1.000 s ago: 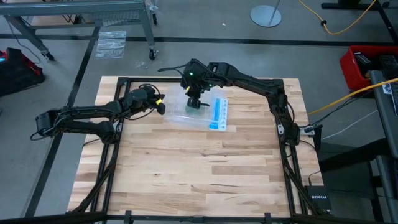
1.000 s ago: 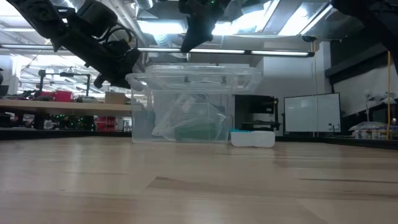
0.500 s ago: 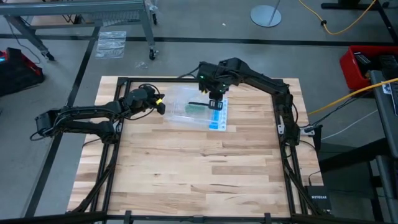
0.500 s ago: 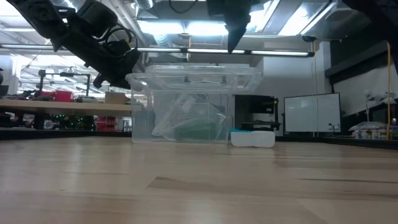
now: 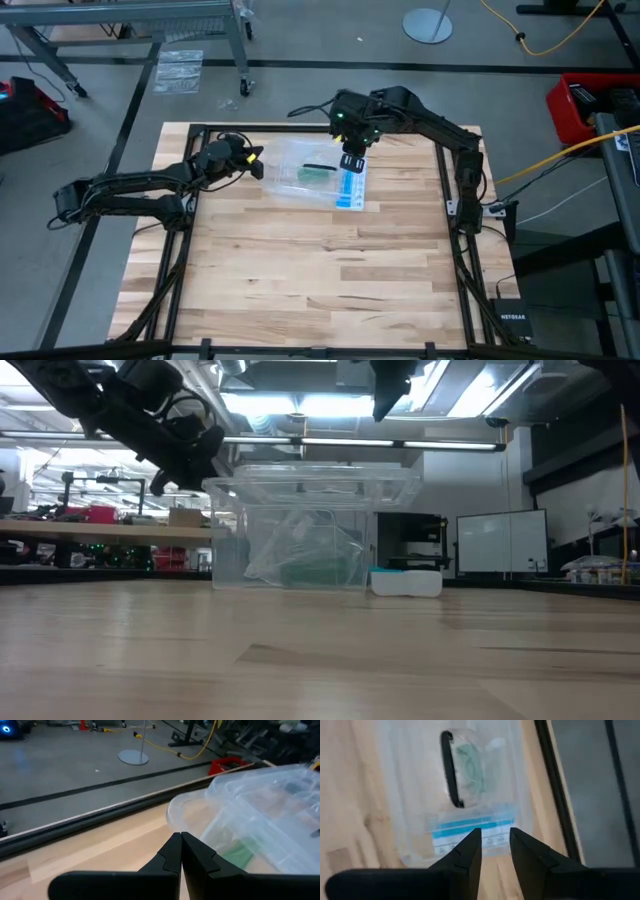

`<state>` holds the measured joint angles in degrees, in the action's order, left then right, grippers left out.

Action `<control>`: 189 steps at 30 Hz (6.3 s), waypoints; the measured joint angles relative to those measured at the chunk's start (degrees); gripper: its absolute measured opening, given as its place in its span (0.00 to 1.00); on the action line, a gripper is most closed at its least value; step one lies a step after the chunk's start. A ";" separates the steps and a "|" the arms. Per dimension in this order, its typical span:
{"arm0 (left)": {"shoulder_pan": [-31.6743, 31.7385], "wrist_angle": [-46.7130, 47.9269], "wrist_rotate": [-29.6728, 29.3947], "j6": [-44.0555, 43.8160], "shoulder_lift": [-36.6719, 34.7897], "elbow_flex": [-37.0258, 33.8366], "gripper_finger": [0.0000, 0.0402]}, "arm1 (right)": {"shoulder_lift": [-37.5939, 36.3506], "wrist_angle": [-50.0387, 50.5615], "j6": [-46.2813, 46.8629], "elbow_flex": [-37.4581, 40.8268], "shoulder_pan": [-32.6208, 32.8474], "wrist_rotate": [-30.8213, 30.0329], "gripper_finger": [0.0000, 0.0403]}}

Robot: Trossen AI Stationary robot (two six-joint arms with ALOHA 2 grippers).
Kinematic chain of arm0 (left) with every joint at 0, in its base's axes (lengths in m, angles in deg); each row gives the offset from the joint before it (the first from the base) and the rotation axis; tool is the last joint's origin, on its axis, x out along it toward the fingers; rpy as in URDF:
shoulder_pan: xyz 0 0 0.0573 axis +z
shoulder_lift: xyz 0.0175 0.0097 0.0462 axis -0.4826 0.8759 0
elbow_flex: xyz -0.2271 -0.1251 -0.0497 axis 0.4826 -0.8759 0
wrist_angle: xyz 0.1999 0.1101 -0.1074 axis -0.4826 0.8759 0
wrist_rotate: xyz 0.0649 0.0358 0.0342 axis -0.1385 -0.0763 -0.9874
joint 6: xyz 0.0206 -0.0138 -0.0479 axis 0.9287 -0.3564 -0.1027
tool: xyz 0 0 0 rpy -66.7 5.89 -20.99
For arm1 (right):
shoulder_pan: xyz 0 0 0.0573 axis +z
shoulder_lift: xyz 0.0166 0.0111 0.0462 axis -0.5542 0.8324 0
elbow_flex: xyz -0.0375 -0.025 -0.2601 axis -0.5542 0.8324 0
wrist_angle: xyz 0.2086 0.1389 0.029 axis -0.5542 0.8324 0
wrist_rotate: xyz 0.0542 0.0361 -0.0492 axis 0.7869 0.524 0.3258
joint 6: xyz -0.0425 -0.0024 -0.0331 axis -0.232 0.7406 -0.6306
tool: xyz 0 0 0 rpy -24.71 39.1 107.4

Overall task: Roll bandage
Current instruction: Close the transparent bin

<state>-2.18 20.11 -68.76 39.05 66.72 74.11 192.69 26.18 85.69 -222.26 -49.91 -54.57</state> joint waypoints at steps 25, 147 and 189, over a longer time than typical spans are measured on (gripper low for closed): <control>0.00 4.93 0.01 1.25 -8.52 0.00 0.01 | -27.97 -16.49 7.41 49.97 -0.02 1.88 0.26; -6.07 0.65 -1.89 -0.54 -1.66 -0.02 0.01 | -26.41 -59.73 10.37 70.14 -10.80 2.62 0.26; -9.64 3.14 -8.44 1.33 -4.63 -0.02 0.01 | -26.38 -63.55 14.92 70.23 -10.71 9.45 0.26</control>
<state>-11.82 23.25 -77.21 40.37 62.09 74.09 166.30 -37.36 100.61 -152.03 -60.62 -45.11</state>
